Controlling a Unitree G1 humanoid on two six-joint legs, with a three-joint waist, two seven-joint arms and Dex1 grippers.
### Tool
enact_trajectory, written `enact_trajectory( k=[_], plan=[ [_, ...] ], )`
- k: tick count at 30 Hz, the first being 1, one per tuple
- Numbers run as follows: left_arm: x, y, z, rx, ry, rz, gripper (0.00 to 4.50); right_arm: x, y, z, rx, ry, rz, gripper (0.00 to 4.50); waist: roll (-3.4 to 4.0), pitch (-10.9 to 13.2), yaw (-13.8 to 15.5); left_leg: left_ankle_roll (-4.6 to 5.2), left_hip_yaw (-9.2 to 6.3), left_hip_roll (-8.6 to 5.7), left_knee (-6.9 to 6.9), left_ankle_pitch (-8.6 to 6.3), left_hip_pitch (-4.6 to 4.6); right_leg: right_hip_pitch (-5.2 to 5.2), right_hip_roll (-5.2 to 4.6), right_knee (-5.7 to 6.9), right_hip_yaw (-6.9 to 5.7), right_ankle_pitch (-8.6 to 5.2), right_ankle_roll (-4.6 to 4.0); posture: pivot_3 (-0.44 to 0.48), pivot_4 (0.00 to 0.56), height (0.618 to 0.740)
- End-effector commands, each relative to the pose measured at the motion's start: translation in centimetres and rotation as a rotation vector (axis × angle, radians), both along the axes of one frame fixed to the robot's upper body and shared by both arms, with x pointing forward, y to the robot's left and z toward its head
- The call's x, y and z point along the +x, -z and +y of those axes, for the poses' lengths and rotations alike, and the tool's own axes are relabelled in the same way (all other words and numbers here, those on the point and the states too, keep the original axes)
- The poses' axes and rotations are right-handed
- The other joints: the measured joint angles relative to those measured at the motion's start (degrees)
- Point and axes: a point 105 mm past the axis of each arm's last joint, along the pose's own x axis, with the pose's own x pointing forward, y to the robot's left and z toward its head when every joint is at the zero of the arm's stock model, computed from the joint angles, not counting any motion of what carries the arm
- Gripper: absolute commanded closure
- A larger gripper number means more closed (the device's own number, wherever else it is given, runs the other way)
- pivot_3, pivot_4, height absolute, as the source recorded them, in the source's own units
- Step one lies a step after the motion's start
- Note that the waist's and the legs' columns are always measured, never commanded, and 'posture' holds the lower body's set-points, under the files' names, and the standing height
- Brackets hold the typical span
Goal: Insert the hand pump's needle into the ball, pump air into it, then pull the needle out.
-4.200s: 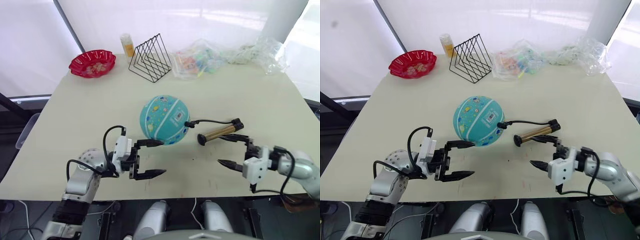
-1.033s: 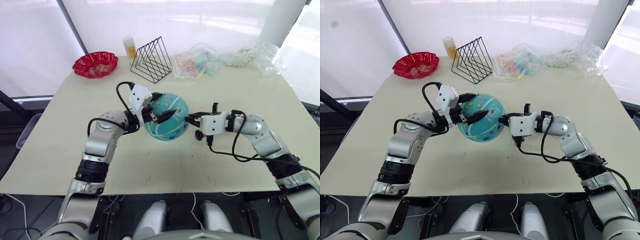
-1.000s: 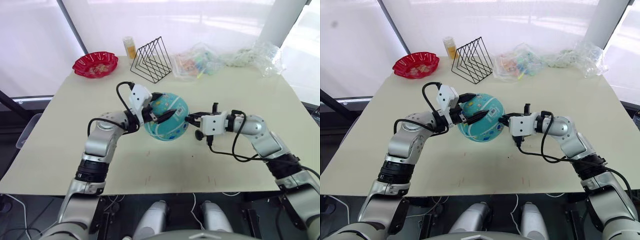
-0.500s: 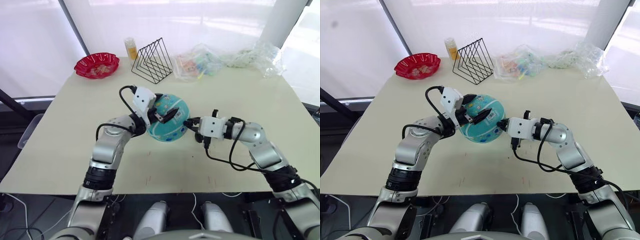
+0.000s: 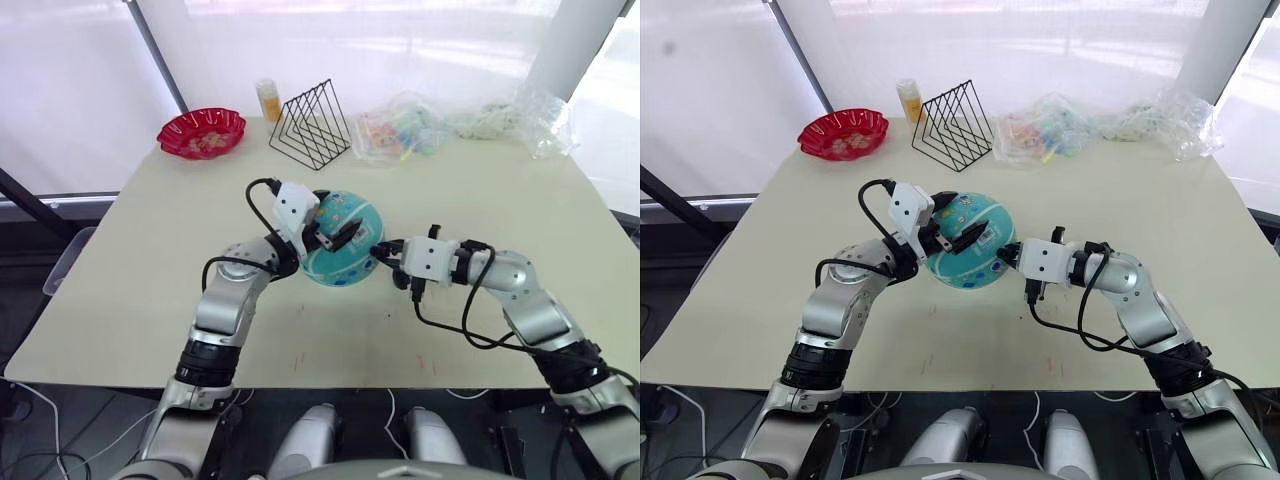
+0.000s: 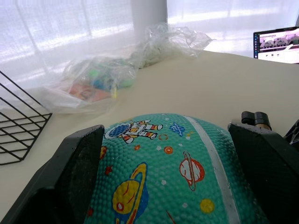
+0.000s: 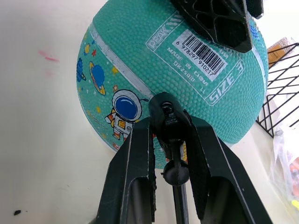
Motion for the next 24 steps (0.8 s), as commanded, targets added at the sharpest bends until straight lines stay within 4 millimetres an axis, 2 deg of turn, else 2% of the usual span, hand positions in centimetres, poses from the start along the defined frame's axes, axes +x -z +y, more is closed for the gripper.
enact_trajectory(
  k=[1,4,8,24],
  plan=[
    [-1.3,12.8,2.5,0.155,-0.116,0.432,0.00,-1.7,-3.4,0.9,0.091,-0.089,-0.116,4.13,0.19,-0.2,0.3,0.08,-0.02,-0.05,-0.04,-0.05,0.25,0.28,-0.05,-0.05,-0.04,-0.03,0.04,0.000,0.150,0.740],
    [-1.4,14.1,3.1,0.162,-0.143,0.468,0.00,-1.8,-3.4,0.4,0.095,-0.076,-0.118,4.13,0.42,-0.4,0.3,0.48,-0.16,-0.28,-0.14,-0.31,1.00,1.10,-0.25,-0.10,-0.08,-0.46,0.62,0.000,0.150,0.740],
    [-1.4,14.9,3.4,0.179,-0.154,0.488,0.00,-1.8,-3.4,-0.4,0.099,-0.057,-0.119,4.13,0.56,-0.6,0.3,0.68,-0.21,-0.57,-0.14,-0.42,1.26,1.44,-0.52,-0.12,-0.05,-0.63,0.89,0.000,0.150,0.740],
    [-1.6,15.8,3.3,0.206,-0.158,0.526,0.00,-1.8,-4.0,-2.5,0.069,-0.005,-0.161,4.13,0.72,-0.8,1.7,1.03,-0.23,-0.91,-0.15,-0.64,1.25,1.56,-0.95,-0.30,-0.10,-0.83,1.20,0.000,0.150,0.740]
  ],
)
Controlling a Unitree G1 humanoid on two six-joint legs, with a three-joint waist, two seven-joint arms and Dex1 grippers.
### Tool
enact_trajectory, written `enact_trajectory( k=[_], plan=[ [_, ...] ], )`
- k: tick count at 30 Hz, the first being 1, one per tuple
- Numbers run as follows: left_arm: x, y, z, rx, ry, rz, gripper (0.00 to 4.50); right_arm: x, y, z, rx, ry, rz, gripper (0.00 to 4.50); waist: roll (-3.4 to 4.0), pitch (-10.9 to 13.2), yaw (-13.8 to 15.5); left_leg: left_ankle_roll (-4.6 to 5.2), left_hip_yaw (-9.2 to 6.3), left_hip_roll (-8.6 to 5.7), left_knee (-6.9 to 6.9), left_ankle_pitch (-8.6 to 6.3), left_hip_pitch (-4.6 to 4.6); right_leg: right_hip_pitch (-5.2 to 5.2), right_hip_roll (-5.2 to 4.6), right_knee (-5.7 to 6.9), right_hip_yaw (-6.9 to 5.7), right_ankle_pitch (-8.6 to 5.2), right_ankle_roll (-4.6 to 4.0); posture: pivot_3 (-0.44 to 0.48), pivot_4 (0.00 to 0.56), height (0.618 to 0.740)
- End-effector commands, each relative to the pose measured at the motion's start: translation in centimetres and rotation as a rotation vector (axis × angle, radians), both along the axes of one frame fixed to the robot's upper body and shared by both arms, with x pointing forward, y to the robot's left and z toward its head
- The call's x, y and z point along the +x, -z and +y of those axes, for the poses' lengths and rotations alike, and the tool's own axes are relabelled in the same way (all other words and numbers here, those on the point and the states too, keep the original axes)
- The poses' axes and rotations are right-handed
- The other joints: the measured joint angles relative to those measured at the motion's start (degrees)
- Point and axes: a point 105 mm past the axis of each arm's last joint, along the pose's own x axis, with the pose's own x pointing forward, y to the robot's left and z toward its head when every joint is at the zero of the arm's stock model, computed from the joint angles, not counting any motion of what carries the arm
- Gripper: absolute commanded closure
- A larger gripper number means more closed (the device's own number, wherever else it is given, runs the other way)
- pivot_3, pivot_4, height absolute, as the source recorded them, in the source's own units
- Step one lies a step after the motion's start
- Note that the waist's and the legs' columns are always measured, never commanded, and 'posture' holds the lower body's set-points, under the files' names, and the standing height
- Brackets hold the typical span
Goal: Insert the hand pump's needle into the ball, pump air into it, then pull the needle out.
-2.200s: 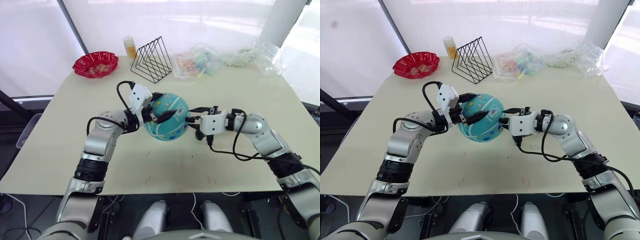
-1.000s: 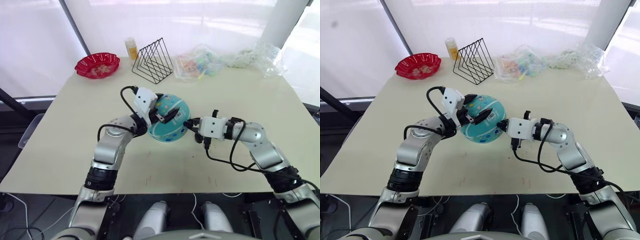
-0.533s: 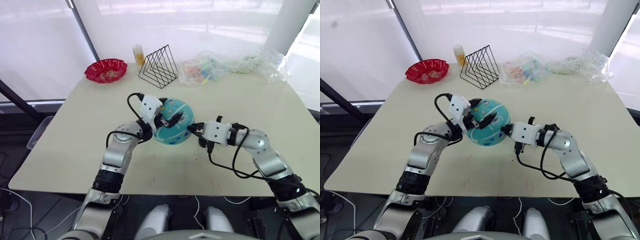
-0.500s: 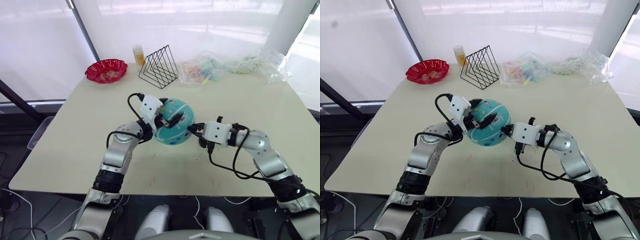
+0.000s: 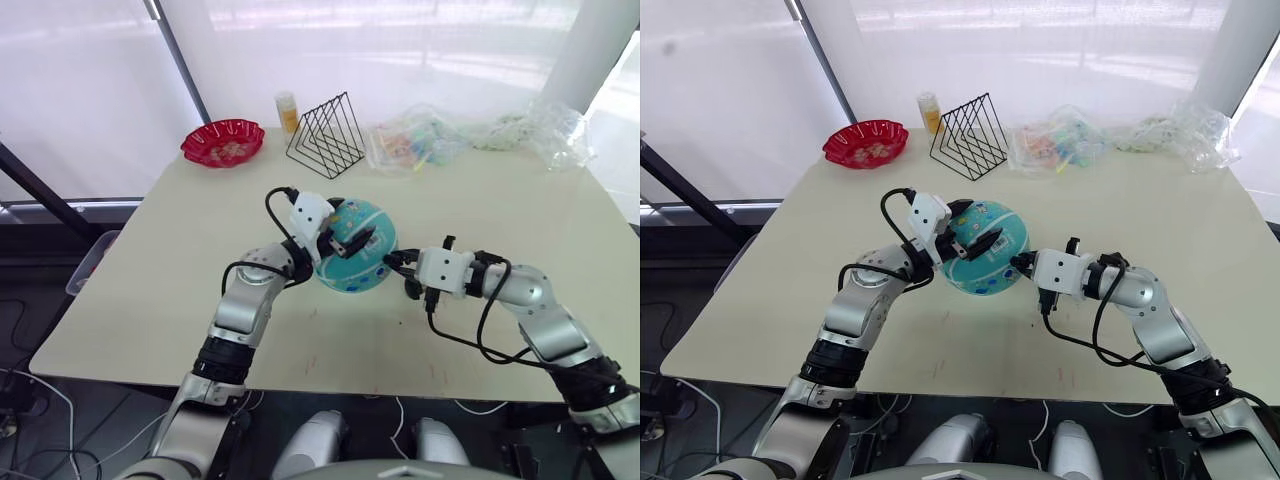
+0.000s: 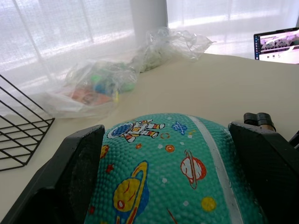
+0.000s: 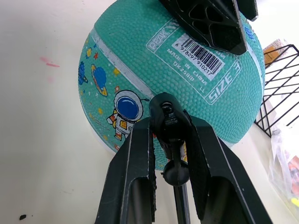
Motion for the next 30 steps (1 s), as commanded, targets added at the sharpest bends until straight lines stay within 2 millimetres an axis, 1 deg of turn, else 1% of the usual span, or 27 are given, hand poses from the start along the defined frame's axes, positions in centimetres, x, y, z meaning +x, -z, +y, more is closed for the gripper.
enact_trajectory(
  k=[1,6,11,18,30],
  plan=[
    [-1.8,14.4,5.2,0.231,-0.203,0.515,0.00,-0.9,-5.0,-0.6,0.068,-0.045,-0.176,4.13,0.00,0.0,0.1,0.01,0.00,-0.01,-0.01,-0.01,-0.01,0.00,-0.01,-0.01,-0.01,-0.01,0.01,0.000,0.150,0.740],
    [-1.9,15.2,5.5,0.234,-0.239,0.552,0.00,-1.1,-5.3,-1.3,0.066,-0.031,-0.183,4.13,0.00,0.0,0.7,0.05,-0.08,-0.13,-0.02,-0.03,-0.09,0.01,-0.14,-0.12,-0.10,-0.06,0.10,0.000,0.150,0.740],
    [-1.9,15.6,5.9,0.254,-0.263,0.566,0.00,-1.5,-5.7,-1.6,0.080,-0.031,-0.187,4.13,-0.01,0.0,1.4,0.18,-0.12,-0.55,-0.02,-0.10,-0.16,0.00,-0.47,-0.14,-0.08,-0.24,0.41,0.000,0.150,0.740],
    [-1.9,15.6,5.6,0.256,-0.256,0.567,0.00,-1.9,-5.5,-1.9,0.074,-0.027,-0.180,4.13,-0.01,0.0,1.8,0.29,-0.21,-0.70,-0.02,-0.17,-0.27,0.00,-0.61,-0.26,-0.14,-0.31,0.52,0.000,0.150,0.740],
    [-1.9,15.6,5.6,0.259,-0.256,0.570,0.00,-2.7,-5.4,-3.0,0.060,-0.010,-0.171,4.13,-0.03,0.0,2.2,0.16,-0.31,-0.85,-0.03,-0.33,-0.35,0.03,-0.76,-0.35,-0.24,-0.38,0.65,0.000,0.150,0.740]
  ],
)
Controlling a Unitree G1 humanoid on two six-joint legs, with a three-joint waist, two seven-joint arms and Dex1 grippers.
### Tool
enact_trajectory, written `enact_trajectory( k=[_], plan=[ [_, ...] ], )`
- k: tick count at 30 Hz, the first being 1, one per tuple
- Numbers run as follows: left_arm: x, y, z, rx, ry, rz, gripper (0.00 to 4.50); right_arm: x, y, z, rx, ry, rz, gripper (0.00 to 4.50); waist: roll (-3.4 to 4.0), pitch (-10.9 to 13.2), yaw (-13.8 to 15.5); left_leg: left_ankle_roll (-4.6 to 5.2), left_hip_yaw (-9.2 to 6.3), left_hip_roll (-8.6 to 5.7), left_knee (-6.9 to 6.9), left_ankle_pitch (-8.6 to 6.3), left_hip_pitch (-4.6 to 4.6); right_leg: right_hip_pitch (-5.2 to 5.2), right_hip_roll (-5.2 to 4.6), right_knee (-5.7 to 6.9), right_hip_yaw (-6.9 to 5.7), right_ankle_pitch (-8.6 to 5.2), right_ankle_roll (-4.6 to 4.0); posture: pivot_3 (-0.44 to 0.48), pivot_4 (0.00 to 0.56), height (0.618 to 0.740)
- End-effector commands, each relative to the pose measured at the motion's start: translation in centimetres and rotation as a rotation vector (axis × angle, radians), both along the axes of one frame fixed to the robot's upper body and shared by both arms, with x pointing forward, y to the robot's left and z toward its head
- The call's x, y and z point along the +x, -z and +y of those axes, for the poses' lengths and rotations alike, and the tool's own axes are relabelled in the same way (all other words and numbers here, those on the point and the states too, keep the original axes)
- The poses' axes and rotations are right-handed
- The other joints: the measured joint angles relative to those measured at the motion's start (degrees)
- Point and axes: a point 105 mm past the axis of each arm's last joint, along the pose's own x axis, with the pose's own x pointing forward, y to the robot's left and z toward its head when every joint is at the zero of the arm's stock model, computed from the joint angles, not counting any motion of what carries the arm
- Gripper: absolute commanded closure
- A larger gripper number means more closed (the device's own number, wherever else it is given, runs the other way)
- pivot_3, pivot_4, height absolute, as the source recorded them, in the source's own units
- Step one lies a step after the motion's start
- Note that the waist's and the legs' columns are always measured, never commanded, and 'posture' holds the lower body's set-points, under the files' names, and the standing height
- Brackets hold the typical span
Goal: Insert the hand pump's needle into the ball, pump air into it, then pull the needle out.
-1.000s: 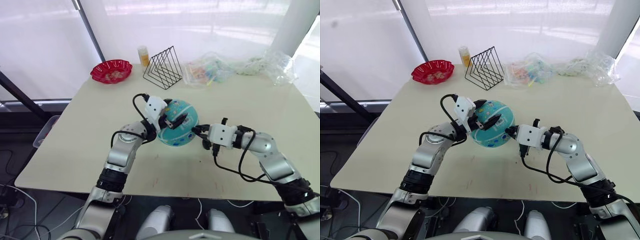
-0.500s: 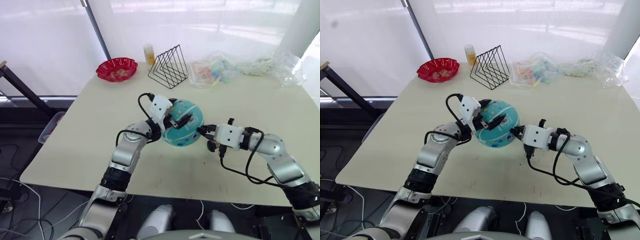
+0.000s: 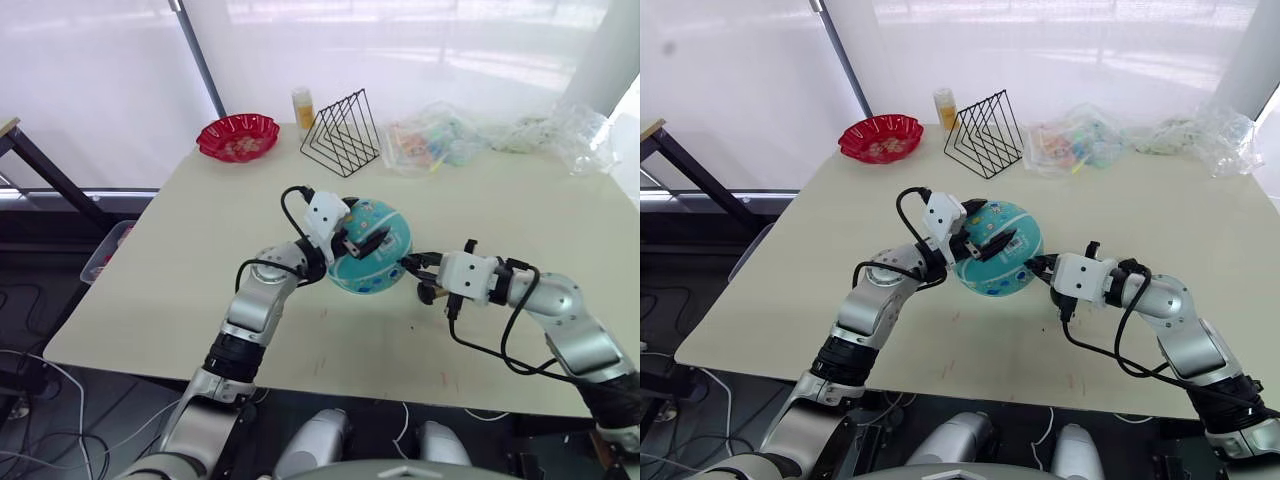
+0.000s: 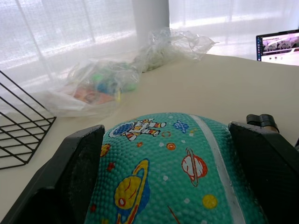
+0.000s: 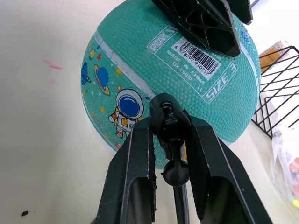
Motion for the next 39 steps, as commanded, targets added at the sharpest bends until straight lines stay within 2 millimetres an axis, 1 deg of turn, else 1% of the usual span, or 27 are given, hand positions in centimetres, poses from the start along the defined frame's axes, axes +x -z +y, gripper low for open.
enact_trajectory(
  k=[1,3,4,5,6,8,9,11,15,18,21,24,26,27,29,32,33,34,37,39],
  plan=[
    [-1.7,15.9,7.4,0.273,-0.284,0.576,0.00,-1.1,-4.7,-0.5,0.046,-0.041,-0.171,4.13,0.00,0.0,-0.1,0.00,0.01,0.00,-0.01,-0.01,0.01,0.00,0.00,-0.01,0.01,0.00,0.01,0.000,0.150,0.740],
    [-1.7,15.9,7.2,0.267,-0.279,0.575,0.00,-1.0,-4.7,-0.4,0.047,-0.041,-0.172,4.13,-0.18,-0.3,-0.9,0.01,0.00,0.00,-0.09,-0.03,0.12,0.00,0.04,-0.02,0.12,-0.02,0.05,0.000,0.150,0.740],
    [-1.7,15.9,7.1,0.263,-0.275,0.574,0.00,-1.0,-4.7,-0.4,0.048,-0.041,-0.173,4.13,-0.44,-0.4,-1.6,0.01,0.00,0.00,-0.17,-0.03,0.26,0.02,0.10,-0.02,0.22,-0.02,0.07,0.000,0.150,0.740],
    [-1.7,15.8,6.9,0.260,-0.271,0.572,0.00,-0.9,-4.7,-0.3,0.049,-0.041,-0.174,4.13,-0.60,-0.5,-2.4,0.00,-0.02,0.00,-0.54,-0.06,0.75,0.42,0.14,-0.06,0.37,-0.04,0.07,0.000,0.150,0.740],
    [-1.6,15.6,6.8,0.250,-0.264,0.562,0.00,-0.9,-4.7,-0.3,0.049,-0.041,-0.174,4.13,-0.61,-0.5,-2.6,-0.03,-0.10,0.08,-1.00,-0.08,1.24,1.09,0.13,-0.28,0.35,-0.26,-0.20,0.000,0.150,0.740],
    [-1.5,15.3,6.5,0.234,-0.250,0.546,0.00,-0.8,-4.5,-0.3,0.048,-0.039,-0.171,4.13,-0.51,-0.5,-4.2,-0.05,-0.05,0.40,-0.97,-0.10,1.21,1.18,0.10,-0.31,0.18,-0.30,-0.25,0.000,0.150,0.740],
    [-1.4,15.0,6.4,0.230,-0.244,0.536,0.00,-0.7,-4.4,-0.4,0.046,-0.038,-0.169,4.13,-0.45,-0.6,-4.6,-0.07,0.15,0.88,-0.95,-0.10,0.84,1.07,0.14,-0.53,-0.15,-0.31,-0.26,0.000,0.150,0.740],
    [-1.4,14.6,6.2,0.217,-0.229,0.520,0.00,-0.5,-4.2,-0.5,0.044,-0.032,-0.163,4.13,-0.44,-0.6,-5.1,-0.07,0.25,1.09,-0.99,-0.10,0.69,1.08,0.08,-0.69,-0.44,-0.31,-0.27,0.000,0.150,0.740],
    [-1.2,13.6,5.7,0.184,-0.202,0.472,0.00,-0.1,-3.7,-0.7,0.040,-0.022,-0.156,4.13,-0.42,-0.6,-5.1,-0.15,0.24,1.04,-1.02,-0.04,0.90,1.29,0.00,-0.44,-0.01,-0.30,-0.26,0.000,0.150,0.740],
    [-0.9,11.5,5.2,0.138,-0.154,0.399,0.00,0.2,-2.8,-0.8,0.021,-0.014,-0.144,4.13,-0.41,-0.5,-5.0,-0.56,0.20,1.05,-1.04,0.23,0.93,1.28,0.08,-0.28,0.06,-0.29,-0.27,0.000,0.150,0.740],
    [-0.6,9.3,4.9,0.096,-0.109,0.323,0.00,0.4,-1.9,-1.0,-0.008,-0.021,-0.136,4.13,-0.37,-0.5,-5.0,-0.57,0.10,1.05,-1.04,0.23,0.92,1.26,0.15,-0.28,0.05,-0.29,-0.28,0.000,0.150,0.740],
    [-0.4,7.7,4.7,0.069,-0.081,0.272,0.00,0.3,-1.1,-1.0,-0.031,-0.033,-0.127,4.13,-0.34,-0.5,-5.0,-0.68,0.07,1.05,-1.04,0.34,0.83,0.84,0.26,-0.28,0.05,-0.27,-0.29,0.000,0.150,0.740],
    [-0.4,6.4,4.7,0.047,-0.062,0.236,0.00,0.3,-0.4,-1.1,-0.048,-0.039,-0.119,4.13,-0.34,-0.3,-5.0,-0.69,0.06,1.04,-1.05,0.35,0.81,0.80,0.34,-0.28,0.01,-0.26,-0.27,0.000,0.150,0.740],
    [-0.4,5.4,4.6,0.023,-0.046,0.210,0.00,0.3,-0.2,-1.1,-0.050,-0.039,-0.116,4.13,-0.36,-0.2,-5.0,-0.69,0.05,1.04,-1.07,0.36,0.80,0.77,0.36,-0.29,-0.01,-0.25,-0.25,0.000,0.150,0.740],
    [-0.5,3.9,4.4,-0.004,-0.024,0.170,0.00,0.3,0.0,-1.1,-0.051,-0.040,-0.114,4.13,-0.50,0.4,-5.0,-0.69,0.06,1.02,-1.10,0.36,0.75,0.67,0.40,-0.29,-0.01,-0.25,-0.24,0.000,0.150,0.740],
    [-0.5,2.0,4.5,-0.022,-0.004,0.113,0.00,0.3,0.4,-1.2,-0.057,-0.041,-0.110,4.13,-0.52,0.4,-5.0,-0.66,0.00,0.99,-1.13,0.39,0.24,0.05,0.54,-0.29,0.04,-0.25,-0.28,0.000,0.150,0.740],
    [-0.5,1.2,4.5,-0.032,0.005,0.092,0.00,0.3,0.5,-1.2,-0.059,-0.041,-0.109,4.13,-0.59,0.5,-4.9,-0.51,-0.03,0.99,-1.11,0.55,0.02,-0.18,0.60,-0.29,0.03,-0.22,-0.32,0.000,0.150,0.740],
    [-0.5,0.8,4.5,-0.039,0.011,0.079,0.00,0.4,0.6,-1.2,-0.059,-0.041,-0.108,4.13,-0.73,0.7,-4.8,-0.77,-0.08,0.98,-1.11,0.74,-0.19,-0.38,0.63,-0.29,0.03,-0.08,-0.57,0.000,0.150,0.740],
    [-1.1,-1.3,4.7,-0.078,0.058,0.033,0.00,0.4,0.9,-1.3,-0.062,-0.041,-0.105,4.13,-0.98,1.1,-4.6,-0.77,-0.11,0.95,-1.14,0.73,-0.36,-0.52,0.62,-0.31,0.03,-0.05,-0.73,0.000,0.150,0.740],
    [-1.6,-2.1,4.9,-0.093,0.091,0.017,0.00,0.4,1.1,-1.3,-0.063,-0.041,-0.104,4.13,-1.15,1.4,-4.7,-0.77,-0.10,0.93,-1.14,0.73,-0.52,-0.69,0.62,-0.31,0.03,-0.05,-0.74,0.000,0.150,0.740]
  ],
)
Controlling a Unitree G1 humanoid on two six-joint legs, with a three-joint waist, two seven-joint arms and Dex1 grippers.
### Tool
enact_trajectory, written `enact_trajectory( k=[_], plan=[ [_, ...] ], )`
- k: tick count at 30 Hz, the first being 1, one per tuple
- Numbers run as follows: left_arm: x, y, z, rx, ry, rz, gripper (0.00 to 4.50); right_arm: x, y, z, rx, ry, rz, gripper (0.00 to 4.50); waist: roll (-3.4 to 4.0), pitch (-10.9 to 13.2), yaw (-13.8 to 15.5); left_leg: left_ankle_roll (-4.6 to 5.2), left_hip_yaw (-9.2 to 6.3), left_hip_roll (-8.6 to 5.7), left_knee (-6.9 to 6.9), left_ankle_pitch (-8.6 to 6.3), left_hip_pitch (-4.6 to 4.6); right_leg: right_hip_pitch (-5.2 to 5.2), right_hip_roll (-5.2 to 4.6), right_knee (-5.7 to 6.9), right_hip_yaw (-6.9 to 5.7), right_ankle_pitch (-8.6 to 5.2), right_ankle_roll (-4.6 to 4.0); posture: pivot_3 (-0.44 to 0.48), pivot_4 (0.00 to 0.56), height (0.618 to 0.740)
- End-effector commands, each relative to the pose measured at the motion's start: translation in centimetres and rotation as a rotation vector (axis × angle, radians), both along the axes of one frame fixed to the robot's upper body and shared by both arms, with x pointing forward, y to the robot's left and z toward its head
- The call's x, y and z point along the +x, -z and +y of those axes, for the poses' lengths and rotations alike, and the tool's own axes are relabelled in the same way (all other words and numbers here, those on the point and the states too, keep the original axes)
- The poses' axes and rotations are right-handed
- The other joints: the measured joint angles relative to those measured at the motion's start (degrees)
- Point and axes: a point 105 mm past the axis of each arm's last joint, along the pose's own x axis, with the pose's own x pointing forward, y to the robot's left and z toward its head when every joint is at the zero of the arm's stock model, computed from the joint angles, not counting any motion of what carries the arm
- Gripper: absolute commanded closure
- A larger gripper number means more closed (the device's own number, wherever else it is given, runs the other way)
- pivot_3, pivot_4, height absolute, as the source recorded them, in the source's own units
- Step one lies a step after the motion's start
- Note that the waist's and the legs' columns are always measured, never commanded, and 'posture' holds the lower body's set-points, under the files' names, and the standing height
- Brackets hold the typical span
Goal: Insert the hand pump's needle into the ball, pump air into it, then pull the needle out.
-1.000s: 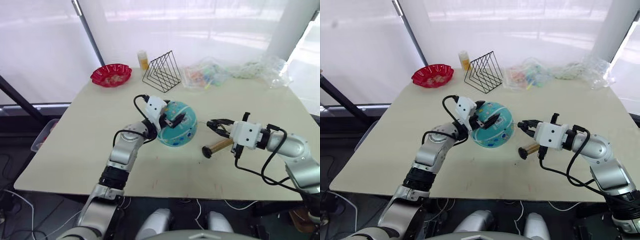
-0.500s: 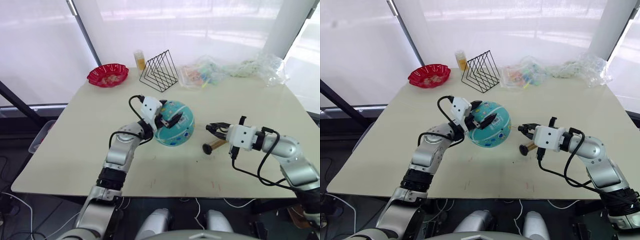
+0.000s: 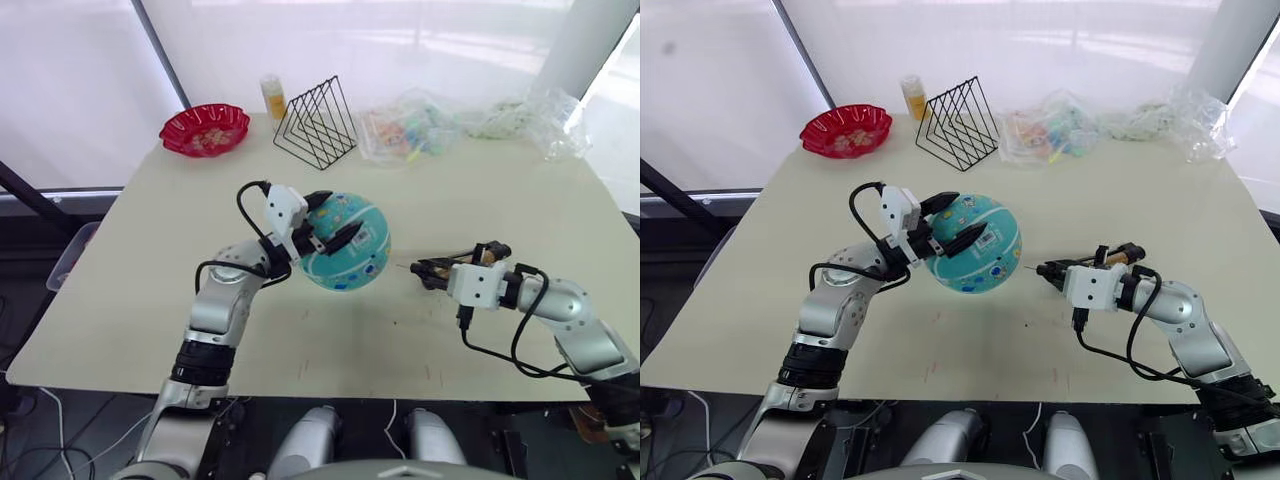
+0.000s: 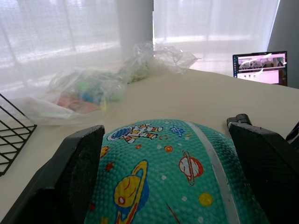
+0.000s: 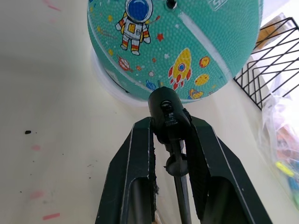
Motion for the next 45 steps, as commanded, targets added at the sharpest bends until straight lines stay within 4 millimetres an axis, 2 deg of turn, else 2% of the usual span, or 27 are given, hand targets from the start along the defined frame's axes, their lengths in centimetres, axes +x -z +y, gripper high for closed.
enact_trajectory(
  k=[1,3,9,14,20,23,27,32,37,41,45],
  plan=[
    [-0.8,0.3,0.8,-0.003,0.042,0.048,0.00,0.0,-0.2,0.1,0.008,-0.008,-0.023,4.13,-0.07,0.2,-0.1,0.00,0.01,0.00,0.00,0.00,-0.21,-0.24,0.02,0.01,0.02,0.03,-0.05,0.000,0.150,0.740],
    [-1.1,0.0,1.1,-0.011,0.057,0.045,0.00,0.0,-0.2,0.1,0.008,-0.006,-0.023,4.13,-0.09,0.3,-0.4,0.00,0.00,0.00,0.04,0.03,-0.72,-0.74,0.07,0.03,0.01,0.17,-0.24,0.000,0.150,0.740],
    [-2.5,-2.4,2.4,-0.054,0.172,-0.018,0.00,0.2,0.3,-0.1,0.007,0.008,-0.021,4.13,-0.18,0.9,-0.7,-0.01,0.08,0.02,0.00,0.03,-0.84,-0.96,0.08,0.01,0.07,0.13,-0.34,0.000,0.150,0.740],
    [-3.0,-3.3,3.5,-0.065,0.224,-0.029,0.00,0.3,0.4,-0.5,0.007,0.022,-0.021,4.13,-0.32,1.3,-0.7,-0.01,0.09,0.02,0.03,0.03,-0.90,-1.01,0.10,0.02,0.07,0.13,-0.34,0.000,0.150,0.740],
    [-3.4,-4.1,6.2,-0.020,0.282,-0.011,0.00,0.6,0.6,-1.1,0.018,0.056,-0.015,4.13,-0.38,1.3,-0.8,-0.01,0.14,0.03,0.04,0.03,-1.01,-1.16,0.13,0.06,0.10,0.15,-0.36,0.000,0.150,0.740],
    [-4.2,-3.8,7.8,0.030,0.327,0.010,0.00,0.9,0.7,-1.6,0.025,0.081,-0.012,4.13,-0.38,1.3,-0.8,-0.01,0.17,0.04,0.05,0.03,-1.00,-1.15,0.13,0.06,0.12,0.15,-0.37,0.000,0.150,0.740],
    [-5.6,-2.3,10.0,0.125,0.378,0.040,0.00,1.4,0.8,-2.4,0.028,0.119,-0.012,4.13,-0.37,1.3,-0.9,-0.01,0.22,0.04,0.05,0.03,-1.00,-1.22,0.14,0.08,0.15,0.16,-0.38,0.000,0.150,0.740],
    [-6.7,-2.2,11.5,0.141,0.406,0.052,0.00,1.9,1.0,-3.1,0.040,0.157,-0.010,4.13,-0.38,1.3,-0.7,-0.01,0.21,0.05,0.16,0.03,-1.04,-1.23,0.15,0.13,0.12,0.20,-0.44,0.000,0.150,0.740],
    [-7.5,-2.4,13.7,0.169,0.361,0.037,0.00,3.0,1.1,-3.8,0.063,0.213,0.008,4.13,-0.37,1.3,-1.1,-0.01,0.32,0.12,0.18,0.03,-0.98,-1.25,0.21,0.23,0.20,0.25,-0.49,0.000,0.150,0.740],
    [-8.1,-2.0,14.7,0.189,0.325,0.027,0.00,3.4,1.5,-3.9,0.060,0.231,0.032,4.13,-0.37,1.3,-1.2,-0.01,0.33,0.15,0.20,0.03,-0.97,-1.28,0.23,0.31,0.22,0.25,-0.50,0.000,0.150,0.740],
    [-8.6,-1.6,15.5,0.179,0.272,0.028,0.00,4.4,0.9,-4.3,0.071,0.270,0.015,4.13,-0.37,1.3,-1.3,-0.01,0.40,0.15,0.24,0.03,-0.97,-1.33,0.23,0.39,0.30,0.25,-0.51,0.000,0.150,0.740]
  ],
)
